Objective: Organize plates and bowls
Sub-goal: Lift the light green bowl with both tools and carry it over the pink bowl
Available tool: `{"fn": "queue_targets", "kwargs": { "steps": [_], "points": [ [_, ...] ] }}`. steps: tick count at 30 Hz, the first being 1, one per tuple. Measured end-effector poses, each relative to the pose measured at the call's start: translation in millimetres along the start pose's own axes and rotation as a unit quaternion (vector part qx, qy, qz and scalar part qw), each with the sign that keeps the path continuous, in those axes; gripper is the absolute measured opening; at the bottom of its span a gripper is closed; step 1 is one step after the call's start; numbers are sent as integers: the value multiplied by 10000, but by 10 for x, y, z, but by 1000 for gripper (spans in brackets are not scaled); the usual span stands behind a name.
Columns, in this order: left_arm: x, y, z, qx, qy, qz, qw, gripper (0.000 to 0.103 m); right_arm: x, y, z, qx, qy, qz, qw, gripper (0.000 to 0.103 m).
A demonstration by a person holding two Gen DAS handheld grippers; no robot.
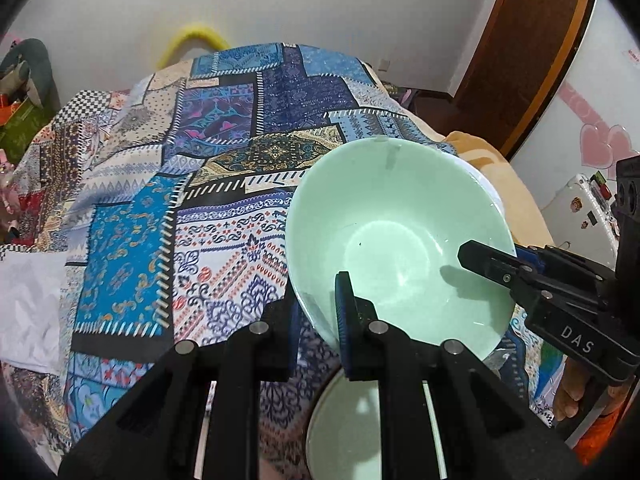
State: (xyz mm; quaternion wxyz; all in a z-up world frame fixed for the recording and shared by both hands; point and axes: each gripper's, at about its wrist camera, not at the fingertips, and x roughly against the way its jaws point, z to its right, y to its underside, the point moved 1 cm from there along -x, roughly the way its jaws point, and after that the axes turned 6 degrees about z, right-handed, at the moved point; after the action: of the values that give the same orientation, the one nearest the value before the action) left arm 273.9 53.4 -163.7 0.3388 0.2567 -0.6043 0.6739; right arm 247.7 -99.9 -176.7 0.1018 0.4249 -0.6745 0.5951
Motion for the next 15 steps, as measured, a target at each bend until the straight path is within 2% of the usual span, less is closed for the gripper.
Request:
{"fn": "queue_targets", "kwargs": {
  "steps": [15],
  "points": [
    [766, 329, -11, 151, -65, 322, 9993, 15, 415, 163, -386, 212, -131, 220, 9994, 21]
  ]
}}
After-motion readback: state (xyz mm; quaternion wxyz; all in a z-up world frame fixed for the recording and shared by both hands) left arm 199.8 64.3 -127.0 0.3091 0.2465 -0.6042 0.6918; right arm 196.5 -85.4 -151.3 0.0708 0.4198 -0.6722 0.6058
